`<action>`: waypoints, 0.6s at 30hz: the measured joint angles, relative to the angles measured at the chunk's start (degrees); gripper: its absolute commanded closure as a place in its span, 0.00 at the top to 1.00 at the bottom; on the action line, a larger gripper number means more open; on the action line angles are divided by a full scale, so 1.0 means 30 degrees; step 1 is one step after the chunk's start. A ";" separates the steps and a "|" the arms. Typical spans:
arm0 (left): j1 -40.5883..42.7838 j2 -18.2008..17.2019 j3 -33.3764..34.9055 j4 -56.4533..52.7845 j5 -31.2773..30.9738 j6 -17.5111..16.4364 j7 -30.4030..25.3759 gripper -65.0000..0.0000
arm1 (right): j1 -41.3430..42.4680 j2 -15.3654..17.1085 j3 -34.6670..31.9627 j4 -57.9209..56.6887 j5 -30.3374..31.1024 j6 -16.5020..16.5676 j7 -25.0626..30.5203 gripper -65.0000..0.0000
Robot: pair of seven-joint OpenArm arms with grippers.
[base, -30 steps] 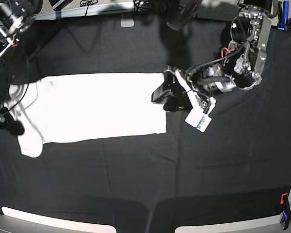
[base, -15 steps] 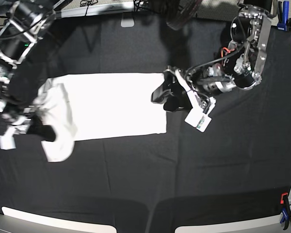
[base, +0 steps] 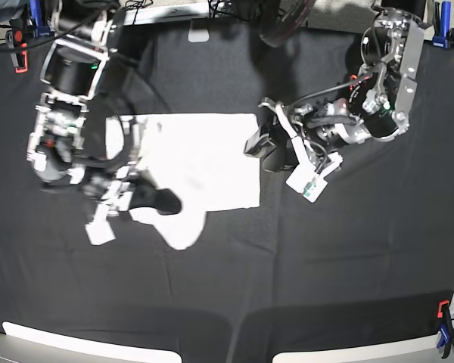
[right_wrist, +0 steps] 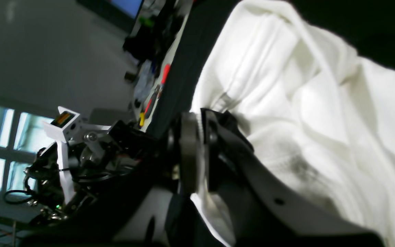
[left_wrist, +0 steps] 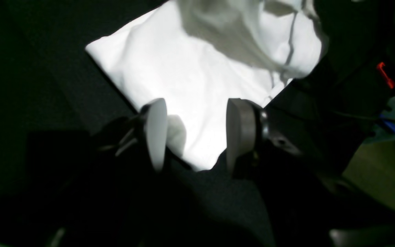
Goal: Layout the t-shirt on the table in an organized manner, then fold the t-shirt properly
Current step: 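Grasp the other strip end with the right gripper and fold it inward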
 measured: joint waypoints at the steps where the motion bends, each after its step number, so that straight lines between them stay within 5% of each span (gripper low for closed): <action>1: 0.0000 0.0000 0.0000 0.0007 0.0000 0.0000 0.0000 0.40 | 0.0000 -0.0197 -0.0168 0.0080 -0.0066 0.0000 -0.0073 0.00; 13: 0.0000 0.0000 0.0000 0.0007 0.1413 -0.0007 0.0000 0.40 | 0.0102 -0.2266 -0.0328 0.0248 -0.1814 0.0000 0.0000 0.00; 16: -0.0007 0.0000 0.0000 0.0007 0.1413 -0.0007 0.0007 0.40 | 0.0087 -0.2681 -0.0328 0.0255 -0.2142 -0.0007 0.0029 0.27; 18: -0.0007 0.0000 0.0000 0.0007 0.1421 -0.0007 0.0423 0.40 | 0.0109 -0.2841 -0.0335 0.0255 -0.1982 0.0000 0.0051 0.36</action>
